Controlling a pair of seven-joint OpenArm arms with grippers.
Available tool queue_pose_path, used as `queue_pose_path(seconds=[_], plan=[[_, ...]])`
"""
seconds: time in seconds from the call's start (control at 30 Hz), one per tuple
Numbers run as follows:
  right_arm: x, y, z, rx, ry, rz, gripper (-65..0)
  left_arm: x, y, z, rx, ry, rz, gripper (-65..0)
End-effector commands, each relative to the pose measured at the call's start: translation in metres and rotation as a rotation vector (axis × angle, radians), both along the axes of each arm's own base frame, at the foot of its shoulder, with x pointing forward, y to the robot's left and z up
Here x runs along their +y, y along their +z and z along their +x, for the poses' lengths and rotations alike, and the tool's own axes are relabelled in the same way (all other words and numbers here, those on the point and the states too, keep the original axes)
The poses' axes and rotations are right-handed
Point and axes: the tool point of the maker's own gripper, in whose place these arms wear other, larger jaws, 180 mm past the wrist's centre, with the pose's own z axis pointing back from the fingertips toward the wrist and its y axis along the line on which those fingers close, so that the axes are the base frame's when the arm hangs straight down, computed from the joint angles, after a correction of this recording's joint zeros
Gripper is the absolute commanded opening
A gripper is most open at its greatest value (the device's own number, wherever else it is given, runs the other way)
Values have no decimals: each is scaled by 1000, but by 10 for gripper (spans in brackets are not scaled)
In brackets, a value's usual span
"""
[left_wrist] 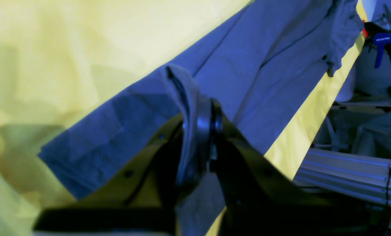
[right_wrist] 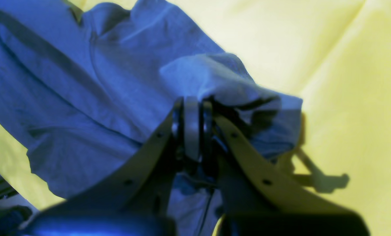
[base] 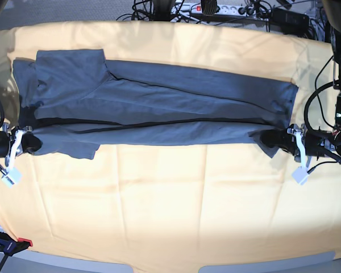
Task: Fold the T-shirt properly
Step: 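Fold the lifted edge over toward the first fold and lay it down, then open both grippers to release the folded edge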
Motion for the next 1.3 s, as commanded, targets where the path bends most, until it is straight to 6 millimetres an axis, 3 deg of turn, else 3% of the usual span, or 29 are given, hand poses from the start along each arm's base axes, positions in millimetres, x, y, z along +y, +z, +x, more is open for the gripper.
queue_pose_path(seconds=[0.0,0.33,0.63,0.67,0.7,0.73,0.8,0.87,0.9,1.03,1.27], plan=[[-9,17,7,-46,-6,-14,-650,5,19,9,-60,2,-8,-650],[-12,10,-1,-11,-4,-28,-650,31,27,7,-77,18,51,-650],[-12,10,-1,-11,-4,-27,-650,31,25,7,-43,48,45,-650],[-11,11,0,-14,-3,-22,-642,31,24,7,-37,53,42,-650],[-9,13,0,-18,-1,-13,-555,31,24,7,-30,59,41,-650],[-8,15,1,-22,0,-3,-452,31,23,7,-23,66,40,-595],[-4,19,4,-35,3,21,-273,32,23,7,-7,84,37,-405],[2,26,8,-58,6,59,-223,32,23,8,5,95,35,-247],[6,30,11,-76,6,84,-223,32,23,8,7,97,35,-214],[8,31,24,-153,-19,88,-223,32,18,4,20,96,36,-209],[14,-13,31,-112,-65,-7,-224,32,10,-3,44,96,37,-209]])
